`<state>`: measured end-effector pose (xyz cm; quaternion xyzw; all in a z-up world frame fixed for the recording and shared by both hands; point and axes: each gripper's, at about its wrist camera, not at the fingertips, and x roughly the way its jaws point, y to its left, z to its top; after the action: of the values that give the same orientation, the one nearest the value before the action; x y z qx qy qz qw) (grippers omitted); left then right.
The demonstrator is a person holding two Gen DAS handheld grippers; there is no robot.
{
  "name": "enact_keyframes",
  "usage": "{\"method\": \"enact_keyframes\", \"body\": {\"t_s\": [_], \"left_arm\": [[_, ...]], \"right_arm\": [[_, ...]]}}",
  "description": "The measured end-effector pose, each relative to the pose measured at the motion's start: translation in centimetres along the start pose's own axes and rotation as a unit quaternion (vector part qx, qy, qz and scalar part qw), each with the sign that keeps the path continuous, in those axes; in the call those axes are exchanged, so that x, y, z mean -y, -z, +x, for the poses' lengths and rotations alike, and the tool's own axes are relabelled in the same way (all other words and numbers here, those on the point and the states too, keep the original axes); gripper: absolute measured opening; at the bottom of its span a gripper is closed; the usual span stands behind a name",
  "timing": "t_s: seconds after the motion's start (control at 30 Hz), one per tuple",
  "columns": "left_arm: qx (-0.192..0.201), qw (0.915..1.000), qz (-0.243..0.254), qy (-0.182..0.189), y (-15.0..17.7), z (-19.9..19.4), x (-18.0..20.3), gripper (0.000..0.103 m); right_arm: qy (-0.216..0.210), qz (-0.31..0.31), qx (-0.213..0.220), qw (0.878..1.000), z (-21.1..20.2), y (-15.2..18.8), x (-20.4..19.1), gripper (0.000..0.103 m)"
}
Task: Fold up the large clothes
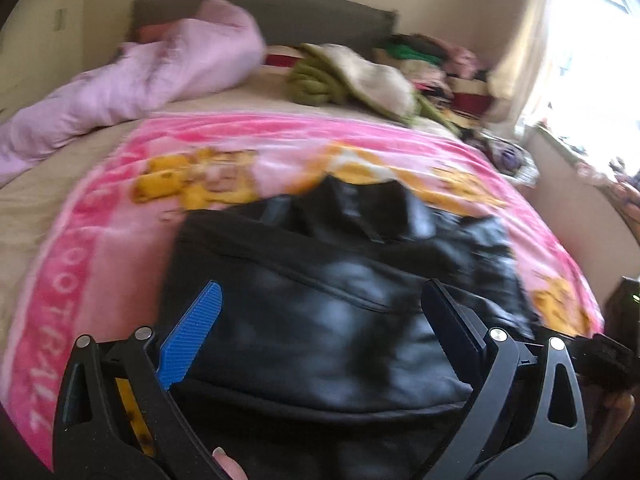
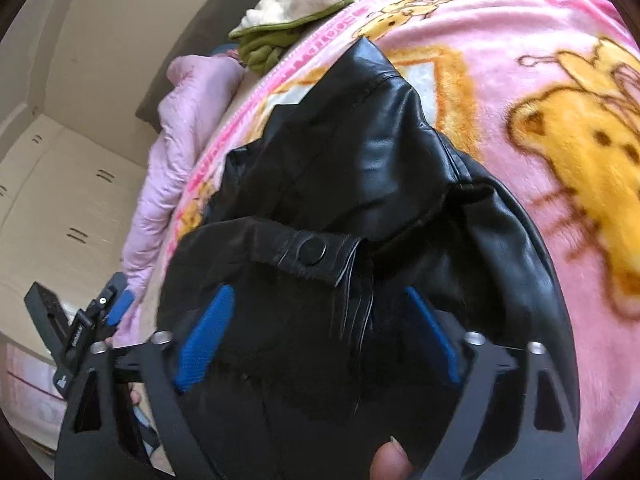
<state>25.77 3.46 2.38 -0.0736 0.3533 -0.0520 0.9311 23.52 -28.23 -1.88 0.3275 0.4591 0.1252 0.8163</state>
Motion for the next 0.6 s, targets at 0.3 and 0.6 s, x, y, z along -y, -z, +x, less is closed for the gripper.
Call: {"method": "enact_keyframes", "body": {"t_s": [0.3, 0.6], "left_arm": [[0.015, 0.9915, -0.126, -0.028, -0.4, -0.9, -8.3, 0.093], [0.006, 0.9932, -0.115, -0.019, -0.7, 0.4, -7.1, 0.092]], "right_arm": [[0.006, -0.100, 0.036, 0.994, -0.3, -1.4, -4.3, 0.010], [0.008, -0.218, 0.100, 0.971, -3.8, -4.0, -8.0, 0.010]]}}
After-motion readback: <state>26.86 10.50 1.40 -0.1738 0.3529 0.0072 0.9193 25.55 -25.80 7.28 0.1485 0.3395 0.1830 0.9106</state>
